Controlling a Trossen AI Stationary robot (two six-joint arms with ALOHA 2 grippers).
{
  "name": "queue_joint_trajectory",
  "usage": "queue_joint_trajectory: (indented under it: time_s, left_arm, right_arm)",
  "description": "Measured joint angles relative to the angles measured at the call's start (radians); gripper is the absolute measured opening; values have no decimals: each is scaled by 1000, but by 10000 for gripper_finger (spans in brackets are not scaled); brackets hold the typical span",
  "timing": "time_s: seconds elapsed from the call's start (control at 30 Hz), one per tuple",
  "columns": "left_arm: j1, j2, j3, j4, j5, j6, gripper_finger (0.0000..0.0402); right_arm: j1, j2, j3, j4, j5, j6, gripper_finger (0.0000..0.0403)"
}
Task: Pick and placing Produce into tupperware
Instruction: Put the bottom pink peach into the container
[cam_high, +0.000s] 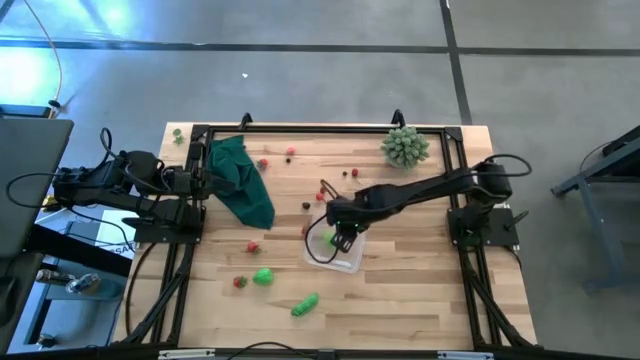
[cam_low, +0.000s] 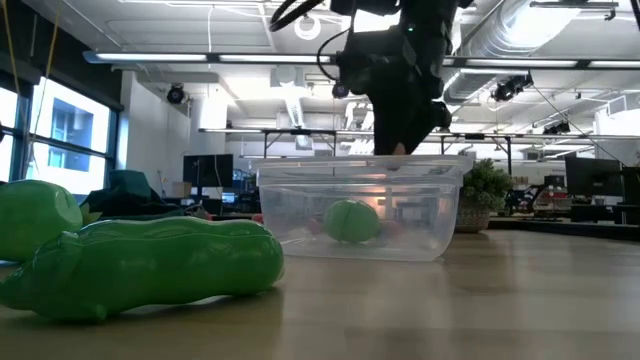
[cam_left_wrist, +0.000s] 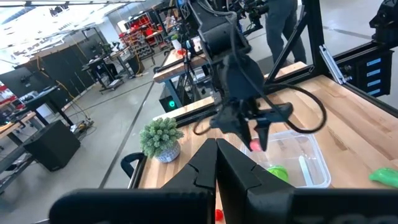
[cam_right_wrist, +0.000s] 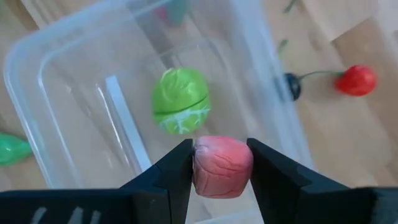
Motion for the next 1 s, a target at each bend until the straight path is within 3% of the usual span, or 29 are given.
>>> queue_joint_trajectory:
  time_s: [0.27,1.0]
  left_arm:
    - [0,0,0,0,0,0,1]
    - [0,0,0,0,0,0,1]
  right_arm:
    - [16,69,1,-1,-42,59,139]
    - [16,98,-1,37,-57,63,139]
